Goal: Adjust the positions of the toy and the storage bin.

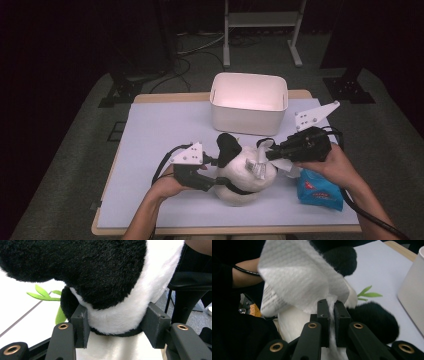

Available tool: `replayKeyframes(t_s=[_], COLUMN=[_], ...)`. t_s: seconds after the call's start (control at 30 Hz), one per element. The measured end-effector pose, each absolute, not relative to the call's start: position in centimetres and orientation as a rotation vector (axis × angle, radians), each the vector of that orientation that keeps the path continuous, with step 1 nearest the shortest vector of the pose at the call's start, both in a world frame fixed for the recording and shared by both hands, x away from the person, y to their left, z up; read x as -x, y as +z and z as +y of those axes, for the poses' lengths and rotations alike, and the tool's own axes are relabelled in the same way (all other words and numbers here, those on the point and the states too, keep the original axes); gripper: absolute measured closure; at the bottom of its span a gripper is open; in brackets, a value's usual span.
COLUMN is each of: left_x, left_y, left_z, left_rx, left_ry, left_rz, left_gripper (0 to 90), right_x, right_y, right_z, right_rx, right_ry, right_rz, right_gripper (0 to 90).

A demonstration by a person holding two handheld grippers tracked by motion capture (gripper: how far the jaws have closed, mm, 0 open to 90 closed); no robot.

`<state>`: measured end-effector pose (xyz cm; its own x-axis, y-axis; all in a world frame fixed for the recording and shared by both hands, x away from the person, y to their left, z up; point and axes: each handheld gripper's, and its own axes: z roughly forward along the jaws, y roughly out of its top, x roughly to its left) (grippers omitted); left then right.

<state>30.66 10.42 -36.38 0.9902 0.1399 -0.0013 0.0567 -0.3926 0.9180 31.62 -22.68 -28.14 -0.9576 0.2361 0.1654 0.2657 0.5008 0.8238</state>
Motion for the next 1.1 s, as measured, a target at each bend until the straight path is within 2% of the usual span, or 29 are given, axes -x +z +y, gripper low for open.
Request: replayKeyframes(t_s=[0.17,0.57,0.9,1.1], left_x=[-30.7,-30.3,-30.5,-30.3], left_y=[-36.0,-35.4,-35.3,-35.0], left_z=[10.3,10.2,10.7,10.1], left_rx=[-1.972,-1.991,-1.991,-1.996], left_ry=[0.104,0.137,0.128,0.126], left_rz=[0.140,0.126,0.138,0.117], left_gripper=[45.9,46.1,47.3,47.8], right_x=[-31.6,-31.7,-31.9,-31.7], right_y=[-28.4,-27.1,-28.9,-28.6], right_z=[-23.2,-20.9,-22.5,-22.7], right_rx=[0.464,0.389,0.445,0.442], right_ry=[-1.513,-1.544,-1.523,-1.531], right_rz=[-2.677,-2.682,-2.653,-2.665], right_gripper=[84.4,84.4,84.2,84.3])
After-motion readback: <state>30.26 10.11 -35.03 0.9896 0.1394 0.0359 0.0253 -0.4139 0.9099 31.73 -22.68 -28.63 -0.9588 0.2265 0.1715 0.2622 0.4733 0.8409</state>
